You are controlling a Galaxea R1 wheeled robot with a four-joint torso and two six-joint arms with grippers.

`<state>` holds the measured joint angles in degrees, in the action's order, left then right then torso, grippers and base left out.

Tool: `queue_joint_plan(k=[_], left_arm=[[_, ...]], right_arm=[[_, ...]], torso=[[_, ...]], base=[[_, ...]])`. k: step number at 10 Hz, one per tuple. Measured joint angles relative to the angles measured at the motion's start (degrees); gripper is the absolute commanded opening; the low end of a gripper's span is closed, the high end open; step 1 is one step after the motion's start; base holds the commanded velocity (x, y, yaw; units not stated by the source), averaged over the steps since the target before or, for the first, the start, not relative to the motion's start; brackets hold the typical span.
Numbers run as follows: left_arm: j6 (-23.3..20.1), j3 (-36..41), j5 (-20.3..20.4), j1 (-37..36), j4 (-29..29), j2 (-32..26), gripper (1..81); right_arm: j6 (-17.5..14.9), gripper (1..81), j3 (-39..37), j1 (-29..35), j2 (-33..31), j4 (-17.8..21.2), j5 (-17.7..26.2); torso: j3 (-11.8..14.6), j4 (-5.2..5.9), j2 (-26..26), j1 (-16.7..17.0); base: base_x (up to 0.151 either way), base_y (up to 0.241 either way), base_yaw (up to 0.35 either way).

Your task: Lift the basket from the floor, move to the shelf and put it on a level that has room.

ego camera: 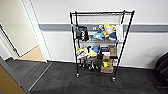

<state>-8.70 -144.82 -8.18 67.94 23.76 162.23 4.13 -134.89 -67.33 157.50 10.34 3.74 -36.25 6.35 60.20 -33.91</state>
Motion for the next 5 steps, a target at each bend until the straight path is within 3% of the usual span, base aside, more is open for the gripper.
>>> queue_joint_plan(k=[3, 5], left_arm=[[0.3, -0.1, 0.0, -0.7, 0.0, 1.1, 81.1], [1.0, -1.3, -0.4, -0.8, 0.0, 1.4, 81.1]], right_arm=[[0.0, 81.1, -0.3, -0.1, 0.0, 0.2, 0.3], [0.0, 81.1, -0.3, -0.1, 0.2, 0.4, 0.4]], torso=[[-0.6, 0.02, 5.3, -3.3], [-3.4, 0.02, 8.5, -5.3]], base=[[0.000, 0.000, 0.000], [0.000, 0.000, 0.000]])
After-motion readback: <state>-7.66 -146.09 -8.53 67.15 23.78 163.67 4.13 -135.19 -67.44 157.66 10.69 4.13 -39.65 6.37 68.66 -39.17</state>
